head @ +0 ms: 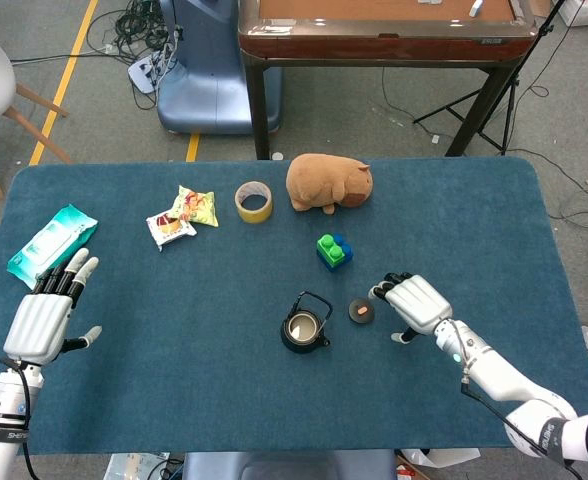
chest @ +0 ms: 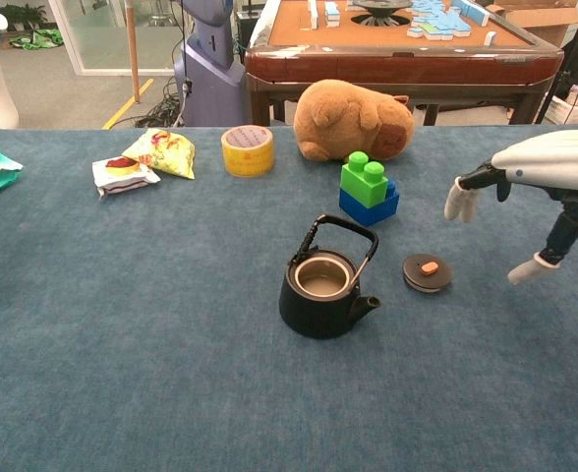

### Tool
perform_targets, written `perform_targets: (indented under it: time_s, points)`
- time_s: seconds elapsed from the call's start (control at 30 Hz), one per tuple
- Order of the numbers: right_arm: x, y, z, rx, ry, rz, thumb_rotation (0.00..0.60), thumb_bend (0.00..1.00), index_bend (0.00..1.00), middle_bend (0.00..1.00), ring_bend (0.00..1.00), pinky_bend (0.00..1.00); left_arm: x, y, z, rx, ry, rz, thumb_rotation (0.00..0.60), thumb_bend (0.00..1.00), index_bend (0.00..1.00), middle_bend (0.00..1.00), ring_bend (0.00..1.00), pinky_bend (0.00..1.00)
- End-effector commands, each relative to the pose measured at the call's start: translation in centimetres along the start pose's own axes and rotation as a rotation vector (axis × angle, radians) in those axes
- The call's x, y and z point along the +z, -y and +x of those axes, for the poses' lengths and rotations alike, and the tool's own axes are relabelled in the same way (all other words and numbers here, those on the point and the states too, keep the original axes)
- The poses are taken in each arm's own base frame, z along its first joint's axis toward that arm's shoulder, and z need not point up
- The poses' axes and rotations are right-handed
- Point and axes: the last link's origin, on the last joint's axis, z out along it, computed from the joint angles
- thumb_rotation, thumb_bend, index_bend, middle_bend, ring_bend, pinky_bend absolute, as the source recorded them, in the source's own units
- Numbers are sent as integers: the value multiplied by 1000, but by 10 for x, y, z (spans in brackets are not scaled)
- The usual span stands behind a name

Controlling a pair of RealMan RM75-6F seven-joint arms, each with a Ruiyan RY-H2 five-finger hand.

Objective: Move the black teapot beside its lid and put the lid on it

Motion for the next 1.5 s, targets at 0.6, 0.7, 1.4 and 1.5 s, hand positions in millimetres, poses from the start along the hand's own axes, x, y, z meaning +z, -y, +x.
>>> perform_targets:
  time_s: [0.6,0.7,1.4,1.5]
  points:
    - [56,26,-19,-121,51,-9,600,161,310,224,70,232,-16,4,0,-46,-12,5,600,174,0,0,0,81]
    - [60,28,-21,-135,55,-10,600,171,319,224,70,232,-17,5,-1,-49,-12,5,600,174,0,0,0,81]
    - [74,33,-29,-180,98,-26,600,194,332,224,70,232,-21,11,-1,-80,-18,17,600,174,0,0,0,81]
    - [75,33,-29,-178,98,-31,600,222,360,225,70,232,-22,12,-2,-84,-20,19,600,174,0,0,0,81]
